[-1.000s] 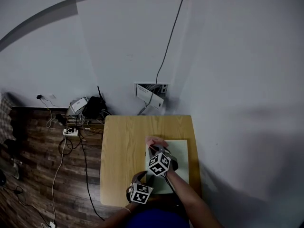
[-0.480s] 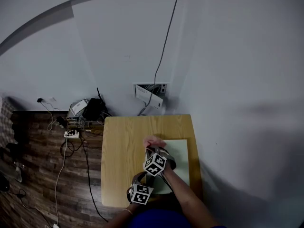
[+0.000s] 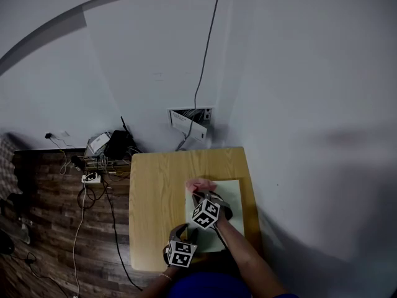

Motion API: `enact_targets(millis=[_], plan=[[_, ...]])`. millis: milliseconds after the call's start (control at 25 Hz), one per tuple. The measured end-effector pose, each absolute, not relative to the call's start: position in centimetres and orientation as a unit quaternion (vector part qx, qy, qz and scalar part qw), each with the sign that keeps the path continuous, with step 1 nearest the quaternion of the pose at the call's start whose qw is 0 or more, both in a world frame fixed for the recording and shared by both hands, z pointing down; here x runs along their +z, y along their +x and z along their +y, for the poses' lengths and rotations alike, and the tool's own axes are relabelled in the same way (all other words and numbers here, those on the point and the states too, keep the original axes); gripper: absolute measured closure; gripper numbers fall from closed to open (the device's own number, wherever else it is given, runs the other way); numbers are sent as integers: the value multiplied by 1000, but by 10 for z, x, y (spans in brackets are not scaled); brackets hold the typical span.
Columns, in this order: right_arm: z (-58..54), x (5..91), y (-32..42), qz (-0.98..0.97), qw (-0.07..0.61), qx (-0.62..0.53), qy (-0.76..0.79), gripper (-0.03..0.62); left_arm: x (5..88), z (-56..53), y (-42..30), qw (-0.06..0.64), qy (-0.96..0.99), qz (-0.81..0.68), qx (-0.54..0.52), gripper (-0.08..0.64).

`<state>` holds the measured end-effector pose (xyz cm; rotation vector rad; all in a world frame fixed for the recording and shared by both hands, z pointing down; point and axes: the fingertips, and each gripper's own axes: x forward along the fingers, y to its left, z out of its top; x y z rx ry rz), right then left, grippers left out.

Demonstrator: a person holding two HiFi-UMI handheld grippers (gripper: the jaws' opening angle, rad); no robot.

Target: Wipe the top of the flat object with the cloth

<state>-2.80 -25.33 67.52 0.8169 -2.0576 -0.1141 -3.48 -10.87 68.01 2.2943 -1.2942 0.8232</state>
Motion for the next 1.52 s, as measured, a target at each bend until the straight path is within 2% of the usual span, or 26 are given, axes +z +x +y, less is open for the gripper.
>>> enact_targets(millis=[1080, 1520], plan=[[-258, 681, 133, -772, 441, 48, 455, 578, 680, -107, -31, 188, 814, -464, 294, 397], [-256, 681, 143, -765, 420, 67, 484, 578, 679, -106, -33, 189, 815, -463, 293, 397]])
